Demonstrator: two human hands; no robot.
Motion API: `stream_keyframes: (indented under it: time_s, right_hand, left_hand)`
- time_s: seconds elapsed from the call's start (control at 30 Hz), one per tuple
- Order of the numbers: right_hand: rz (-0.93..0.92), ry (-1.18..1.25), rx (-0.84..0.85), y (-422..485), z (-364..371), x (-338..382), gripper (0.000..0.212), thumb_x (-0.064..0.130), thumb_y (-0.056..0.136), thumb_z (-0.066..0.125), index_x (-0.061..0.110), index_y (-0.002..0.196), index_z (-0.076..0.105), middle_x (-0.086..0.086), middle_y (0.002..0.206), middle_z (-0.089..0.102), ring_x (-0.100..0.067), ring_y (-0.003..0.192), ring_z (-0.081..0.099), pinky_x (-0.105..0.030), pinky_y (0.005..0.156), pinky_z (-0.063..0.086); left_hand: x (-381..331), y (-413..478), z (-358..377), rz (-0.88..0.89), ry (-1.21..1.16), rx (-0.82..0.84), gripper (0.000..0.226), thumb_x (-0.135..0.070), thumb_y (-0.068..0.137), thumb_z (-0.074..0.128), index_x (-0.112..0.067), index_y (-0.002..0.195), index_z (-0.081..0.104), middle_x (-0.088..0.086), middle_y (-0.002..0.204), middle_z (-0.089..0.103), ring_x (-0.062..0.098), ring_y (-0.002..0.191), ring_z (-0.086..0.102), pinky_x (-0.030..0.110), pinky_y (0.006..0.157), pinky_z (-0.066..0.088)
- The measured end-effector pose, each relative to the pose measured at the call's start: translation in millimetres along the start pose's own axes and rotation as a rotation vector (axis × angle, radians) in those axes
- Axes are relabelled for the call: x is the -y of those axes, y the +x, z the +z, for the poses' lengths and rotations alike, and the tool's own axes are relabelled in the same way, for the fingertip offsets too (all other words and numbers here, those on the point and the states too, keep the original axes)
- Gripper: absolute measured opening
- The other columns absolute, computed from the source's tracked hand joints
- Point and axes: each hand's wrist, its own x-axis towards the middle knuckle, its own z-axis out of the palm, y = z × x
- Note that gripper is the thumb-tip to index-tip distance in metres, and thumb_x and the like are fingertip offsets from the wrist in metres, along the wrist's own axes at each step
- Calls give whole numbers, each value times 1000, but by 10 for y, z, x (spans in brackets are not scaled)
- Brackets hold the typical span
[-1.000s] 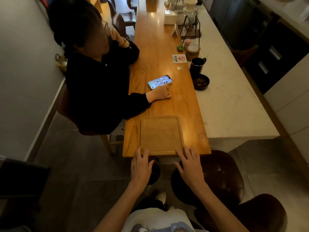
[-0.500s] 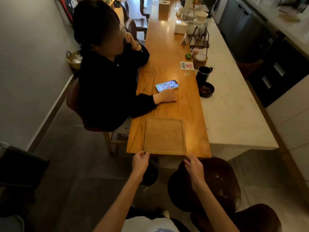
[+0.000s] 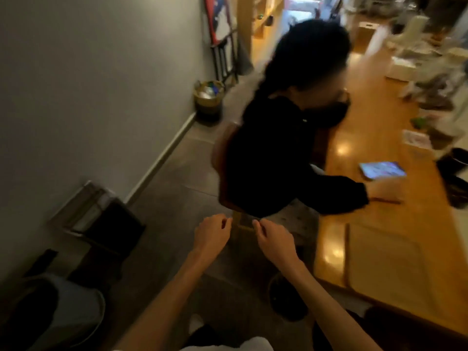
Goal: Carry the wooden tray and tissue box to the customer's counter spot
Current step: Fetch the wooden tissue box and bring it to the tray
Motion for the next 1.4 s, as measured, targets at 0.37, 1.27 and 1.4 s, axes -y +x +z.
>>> stream_keyframes:
  time_s: [0.37,1.27,1.4]
  right_hand:
    - [-352,-204,71,2913,697,2349,51,57,96,42,30,140,48,0,141,54,-24,132,47,-43,104,44]
    - [426,111,-334,9137,86,956,53,56,96,45,22,134,58,-2,133,62,-20,122,57,-39,99,49]
    - [547,80,-409,9874,-136,766,51,55,96,45,23,134,58,0,134,61,-19,125,54,-36,100,45]
  left_hand:
    - [1578,2319,-2498,24,271,-336,30,-37,96,49,-19,110,69,10,111,67,34,99,65,38,79,50]
    - [-251,9654,-2743,544,264,77,33,-31,96,54,-21,126,64,0,124,64,19,108,64,39,92,53]
    - [-808,10741,-2640,716,305,126,31,-30,96,51,-21,122,66,-1,119,68,20,103,67,32,84,51]
